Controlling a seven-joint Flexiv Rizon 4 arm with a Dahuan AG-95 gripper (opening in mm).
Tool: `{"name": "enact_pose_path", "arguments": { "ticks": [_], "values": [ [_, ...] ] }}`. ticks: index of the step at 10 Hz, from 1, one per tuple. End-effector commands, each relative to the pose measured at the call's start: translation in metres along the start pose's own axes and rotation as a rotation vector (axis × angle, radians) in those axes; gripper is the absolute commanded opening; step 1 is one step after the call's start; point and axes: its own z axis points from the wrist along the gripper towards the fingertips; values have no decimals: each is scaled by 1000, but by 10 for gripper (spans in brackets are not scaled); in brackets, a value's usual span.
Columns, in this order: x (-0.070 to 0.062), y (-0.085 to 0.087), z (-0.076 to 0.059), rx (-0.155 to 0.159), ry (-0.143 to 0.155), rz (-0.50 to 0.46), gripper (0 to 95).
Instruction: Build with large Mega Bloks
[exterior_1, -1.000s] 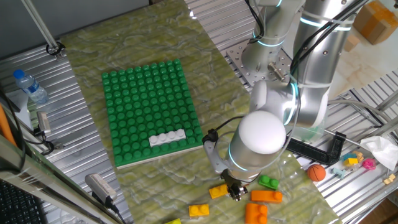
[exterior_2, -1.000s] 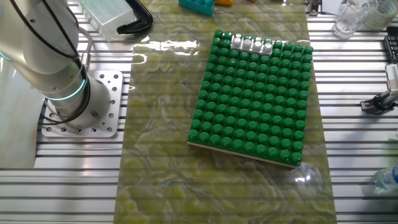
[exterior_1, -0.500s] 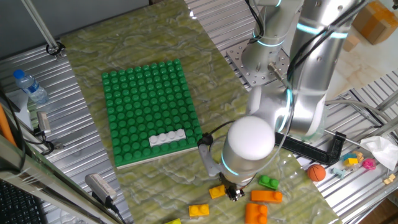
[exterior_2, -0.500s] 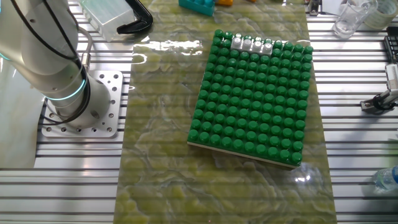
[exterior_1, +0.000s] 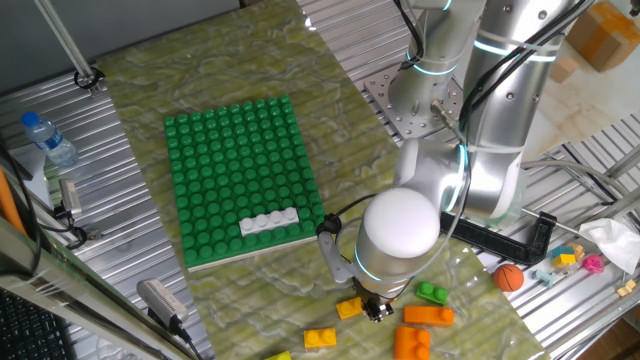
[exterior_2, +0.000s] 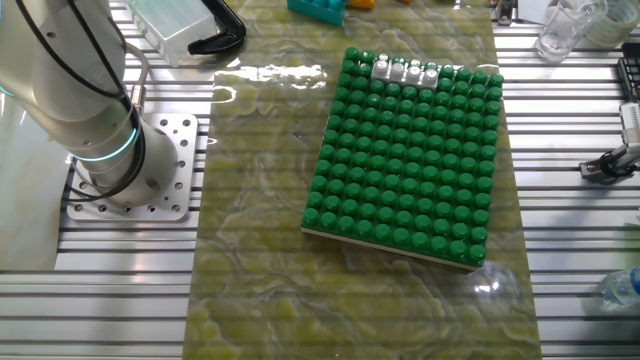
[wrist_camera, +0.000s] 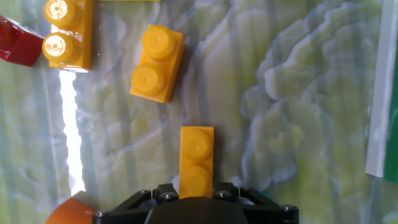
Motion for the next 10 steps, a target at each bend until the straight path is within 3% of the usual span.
{"name": "enact_pose_path", "arguments": {
  "ticks": [1,6,7,10],
  "values": [
    [-1,1,0,2,4,2,190],
    [-1,1,0,4,13,12,190],
    [-1,1,-2,6,12,9,380],
    [0,0,-2,8,8,5,380]
  ]
}}
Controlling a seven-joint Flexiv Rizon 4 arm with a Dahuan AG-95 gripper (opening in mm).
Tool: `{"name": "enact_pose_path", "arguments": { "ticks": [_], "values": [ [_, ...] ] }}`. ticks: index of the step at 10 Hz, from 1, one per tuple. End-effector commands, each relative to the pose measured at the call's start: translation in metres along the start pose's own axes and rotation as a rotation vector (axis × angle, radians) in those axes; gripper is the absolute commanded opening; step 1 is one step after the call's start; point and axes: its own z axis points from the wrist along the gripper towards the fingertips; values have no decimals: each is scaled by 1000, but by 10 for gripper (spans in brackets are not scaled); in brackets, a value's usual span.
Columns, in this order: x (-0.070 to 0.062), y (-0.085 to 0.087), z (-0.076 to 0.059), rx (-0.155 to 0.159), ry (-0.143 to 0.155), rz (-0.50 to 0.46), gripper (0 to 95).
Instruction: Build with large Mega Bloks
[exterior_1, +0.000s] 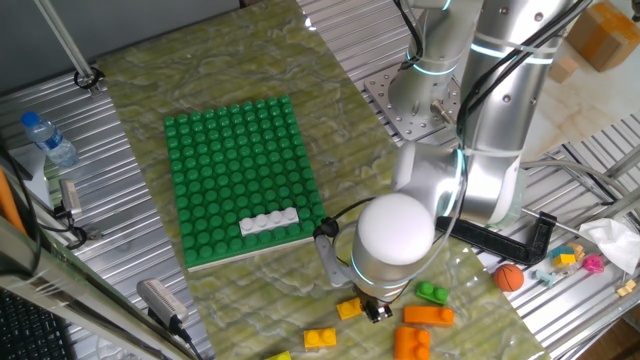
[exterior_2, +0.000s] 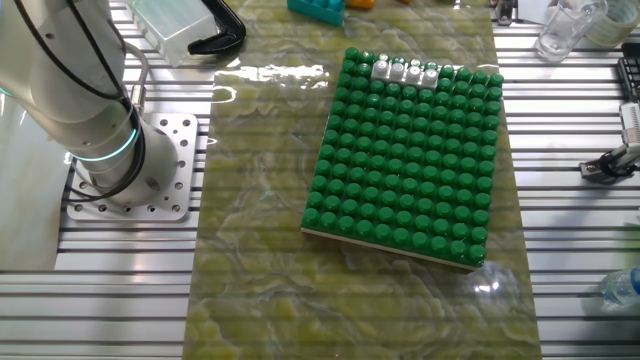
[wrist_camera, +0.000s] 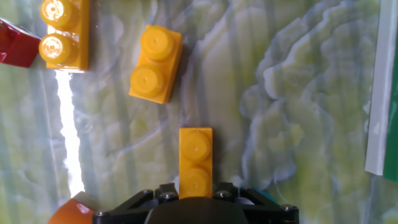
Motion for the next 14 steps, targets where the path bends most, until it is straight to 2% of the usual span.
{"name": "enact_pose_path", "arguments": {
  "ticks": [1,9,10,12,13,14],
  "values": [
    [0,-1,4,1,-2,5,380],
    [1,-2,12,0,7,8,380],
    [1,-2,12,0,7,8,190],
    [1,-2,12,4,17,14,190],
    [1,-2,12,3,18,15,0],
    [1,-2,12,5,16,14,0]
  ]
}}
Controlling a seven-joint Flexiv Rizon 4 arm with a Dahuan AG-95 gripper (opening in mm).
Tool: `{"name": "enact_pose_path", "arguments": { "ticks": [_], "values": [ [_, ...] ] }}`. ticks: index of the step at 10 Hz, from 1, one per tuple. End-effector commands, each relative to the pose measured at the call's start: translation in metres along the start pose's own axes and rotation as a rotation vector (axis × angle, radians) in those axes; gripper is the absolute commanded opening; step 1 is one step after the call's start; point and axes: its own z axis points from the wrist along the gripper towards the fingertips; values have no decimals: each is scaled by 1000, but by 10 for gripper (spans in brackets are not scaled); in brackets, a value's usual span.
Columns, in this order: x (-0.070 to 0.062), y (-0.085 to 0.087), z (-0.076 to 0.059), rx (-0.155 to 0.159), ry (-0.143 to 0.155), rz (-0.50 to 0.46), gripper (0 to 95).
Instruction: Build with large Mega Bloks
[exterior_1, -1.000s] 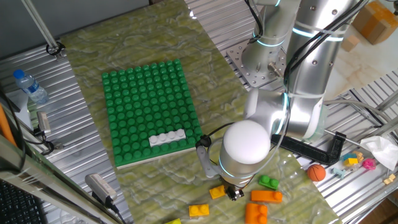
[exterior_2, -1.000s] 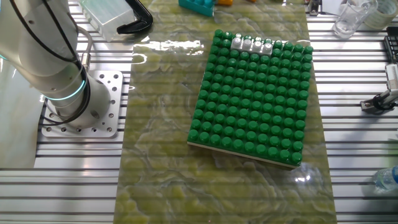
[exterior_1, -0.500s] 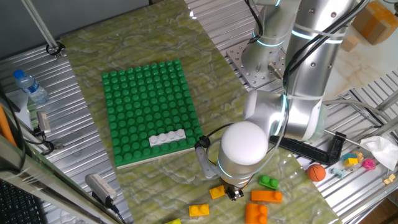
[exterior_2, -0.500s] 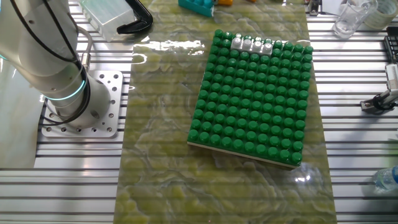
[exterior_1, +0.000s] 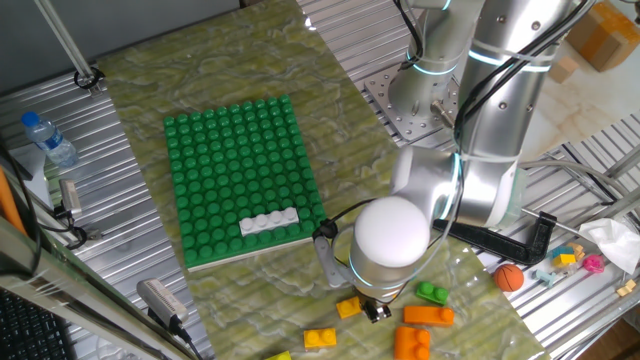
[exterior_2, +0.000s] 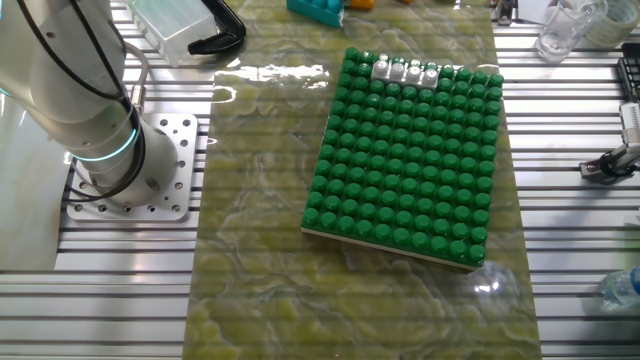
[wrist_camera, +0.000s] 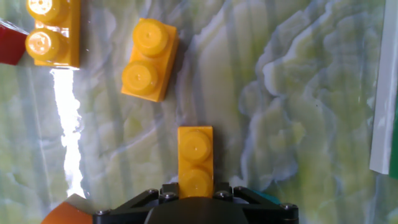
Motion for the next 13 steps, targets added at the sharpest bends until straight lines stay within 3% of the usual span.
{"name": "enact_pose_path", "arguments": {
  "ticks": [1,4,7,11,13],
  "values": [
    [0,0,0,3,-7,-2,0],
    [1,0,-12,17,-35,-6,0],
    [-6,-6,-43,19,-59,5,0],
    [-32,-49,-84,17,-49,-37,0],
    [-43,-72,-102,13,-65,-31,0]
  ]
}}
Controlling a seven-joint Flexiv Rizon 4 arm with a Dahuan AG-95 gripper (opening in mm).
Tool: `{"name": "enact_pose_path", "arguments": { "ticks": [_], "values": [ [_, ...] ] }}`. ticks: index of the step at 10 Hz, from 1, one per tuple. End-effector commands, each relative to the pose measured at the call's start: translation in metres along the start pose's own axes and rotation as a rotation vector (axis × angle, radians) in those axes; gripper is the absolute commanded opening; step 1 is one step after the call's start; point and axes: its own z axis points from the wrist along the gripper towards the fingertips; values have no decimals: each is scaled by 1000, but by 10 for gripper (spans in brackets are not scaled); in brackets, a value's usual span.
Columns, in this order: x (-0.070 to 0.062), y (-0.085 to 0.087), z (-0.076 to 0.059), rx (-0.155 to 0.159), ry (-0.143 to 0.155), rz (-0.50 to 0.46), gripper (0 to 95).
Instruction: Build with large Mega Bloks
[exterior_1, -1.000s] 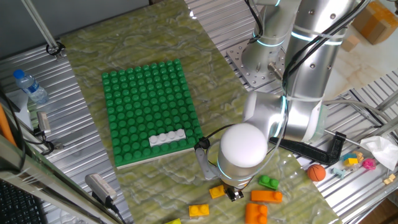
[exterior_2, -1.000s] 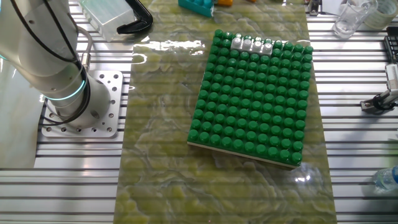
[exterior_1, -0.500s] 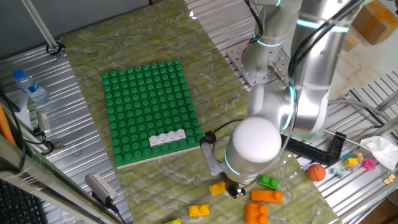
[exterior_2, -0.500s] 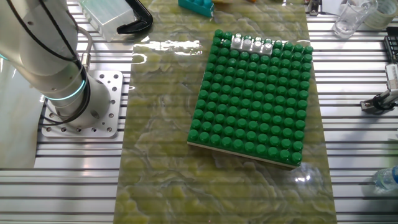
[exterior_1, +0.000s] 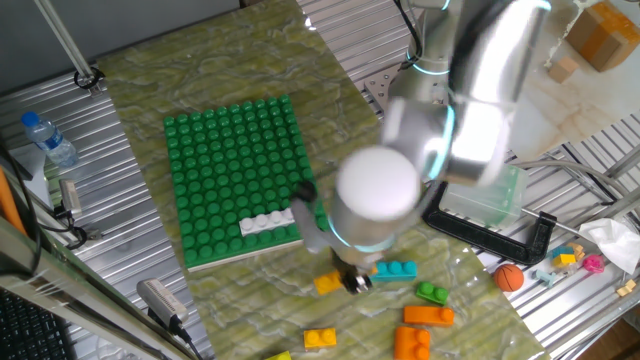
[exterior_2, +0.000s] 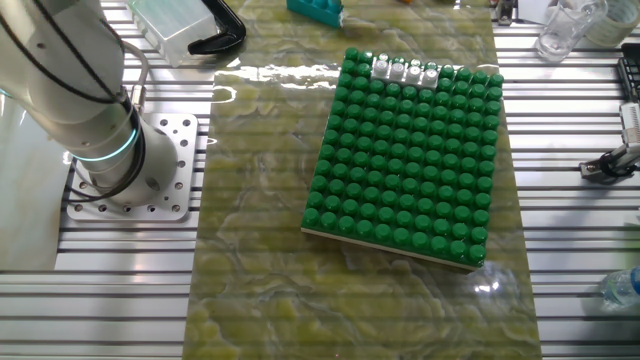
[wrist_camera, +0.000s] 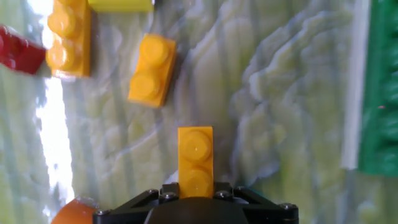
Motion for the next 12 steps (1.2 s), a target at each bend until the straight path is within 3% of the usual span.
{"name": "enact_pose_path", "arguments": {
  "ticks": [1,4,5,6,7,12],
  "values": [
    [-10,-19,-13,-2,-27,16,0],
    [-43,-50,-28,35,6,27,0],
    [-54,-61,-30,86,11,26,0],
    [-61,-69,-29,102,15,25,0],
    [-67,-80,-23,98,14,7,0],
    [-60,-113,-18,72,4,-46,0]
  ]
}}
